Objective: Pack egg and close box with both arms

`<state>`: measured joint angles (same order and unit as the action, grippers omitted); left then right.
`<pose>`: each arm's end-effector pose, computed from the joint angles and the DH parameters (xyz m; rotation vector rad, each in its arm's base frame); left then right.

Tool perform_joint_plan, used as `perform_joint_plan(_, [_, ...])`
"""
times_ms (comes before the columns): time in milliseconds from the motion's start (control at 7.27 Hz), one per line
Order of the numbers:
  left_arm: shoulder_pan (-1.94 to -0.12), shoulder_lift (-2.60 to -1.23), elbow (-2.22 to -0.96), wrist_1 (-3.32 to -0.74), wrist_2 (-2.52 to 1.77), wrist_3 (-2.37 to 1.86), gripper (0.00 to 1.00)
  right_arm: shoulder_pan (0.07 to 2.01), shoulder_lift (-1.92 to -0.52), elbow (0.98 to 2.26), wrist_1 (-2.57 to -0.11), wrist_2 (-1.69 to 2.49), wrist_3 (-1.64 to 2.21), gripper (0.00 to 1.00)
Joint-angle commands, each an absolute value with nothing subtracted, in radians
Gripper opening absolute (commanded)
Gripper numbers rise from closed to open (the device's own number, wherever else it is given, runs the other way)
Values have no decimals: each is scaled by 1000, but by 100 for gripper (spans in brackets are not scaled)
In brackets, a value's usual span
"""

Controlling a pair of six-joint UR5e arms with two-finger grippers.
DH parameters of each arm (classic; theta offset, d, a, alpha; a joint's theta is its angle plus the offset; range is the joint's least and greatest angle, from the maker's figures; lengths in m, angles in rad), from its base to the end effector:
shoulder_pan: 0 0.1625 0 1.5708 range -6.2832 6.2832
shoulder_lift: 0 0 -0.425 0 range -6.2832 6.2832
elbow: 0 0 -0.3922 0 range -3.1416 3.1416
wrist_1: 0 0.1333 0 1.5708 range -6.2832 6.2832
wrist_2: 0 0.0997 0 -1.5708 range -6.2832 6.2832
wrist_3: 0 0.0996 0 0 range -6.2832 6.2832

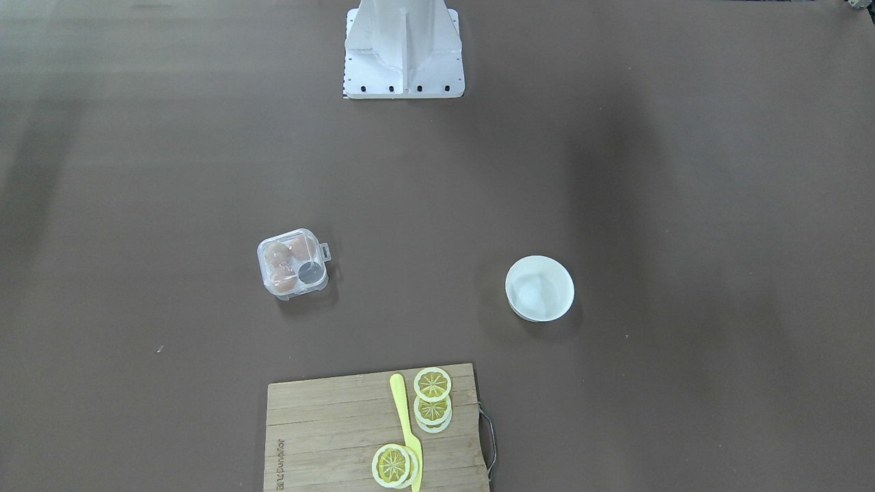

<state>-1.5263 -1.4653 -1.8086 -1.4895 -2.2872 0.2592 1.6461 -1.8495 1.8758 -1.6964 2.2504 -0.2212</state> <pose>-0.0479 -0.4500 0.6033 0.1258 0.7098 0.3088 0.0981 -0.3603 0.6478 0.0059 -0.6860 -0.1064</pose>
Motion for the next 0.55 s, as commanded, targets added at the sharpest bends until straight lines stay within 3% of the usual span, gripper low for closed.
perform_joint_plan(0, [-1526, -1465, -1807, -1489, -2287, 259, 98, 1643, -1848, 1901, -1718, 2249, -163, 100])
perform_joint_plan(413, [-1526, -1465, -1807, -1488, -2287, 259, 98, 1643, -1851, 1902, -1717, 2261, -164, 100])
